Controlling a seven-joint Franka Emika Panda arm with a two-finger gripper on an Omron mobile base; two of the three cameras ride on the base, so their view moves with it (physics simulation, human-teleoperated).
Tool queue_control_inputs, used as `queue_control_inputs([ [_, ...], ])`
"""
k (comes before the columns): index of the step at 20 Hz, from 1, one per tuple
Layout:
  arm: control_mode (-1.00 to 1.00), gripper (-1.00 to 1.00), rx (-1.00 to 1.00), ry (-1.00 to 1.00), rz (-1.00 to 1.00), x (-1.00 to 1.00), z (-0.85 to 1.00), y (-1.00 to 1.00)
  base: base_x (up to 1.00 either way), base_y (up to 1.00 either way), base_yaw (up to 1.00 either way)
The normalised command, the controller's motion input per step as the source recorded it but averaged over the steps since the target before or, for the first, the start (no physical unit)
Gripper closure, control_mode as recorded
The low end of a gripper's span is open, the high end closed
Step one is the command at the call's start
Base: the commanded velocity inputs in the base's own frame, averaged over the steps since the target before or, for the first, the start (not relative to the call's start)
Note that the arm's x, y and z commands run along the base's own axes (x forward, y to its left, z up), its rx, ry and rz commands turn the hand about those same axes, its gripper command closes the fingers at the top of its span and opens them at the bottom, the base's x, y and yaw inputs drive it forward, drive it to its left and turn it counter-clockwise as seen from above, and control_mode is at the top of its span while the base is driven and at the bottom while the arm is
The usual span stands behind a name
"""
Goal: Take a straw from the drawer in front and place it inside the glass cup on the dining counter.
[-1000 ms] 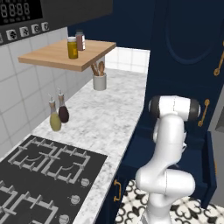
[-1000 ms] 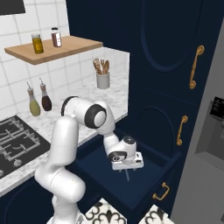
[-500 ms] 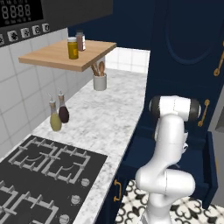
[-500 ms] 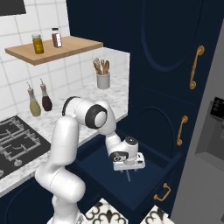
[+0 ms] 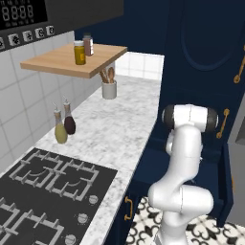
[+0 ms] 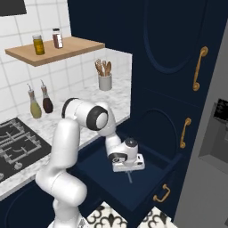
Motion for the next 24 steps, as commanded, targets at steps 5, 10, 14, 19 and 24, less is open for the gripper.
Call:
queue_control_inputs([
  [5, -1.00, 1.00, -0.01, 0.00, 0.00, -0.06, 0.32, 0.12, 0.00, 0.00, 0.00],
  [10, -1.00, 1.00, -0.09, -0.06, 0.00, -0.18, 1.00, -0.02, 0.00, 0.00, 0.00],
  [14, -1.00, 1.00, -0.02, -0.03, 0.01, -0.26, 1.00, -0.03, 0.00, 0.00, 0.00],
  [19, -1.00, 1.00, 0.00, 0.00, 0.00, -0.18, 1.00, -0.01, 0.00, 0.00, 0.00],
  [24, -1.00, 1.00, 0.01, 0.10, 0.00, -0.01, 1.00, 0.00, 0.00, 0.00, 0.00],
])
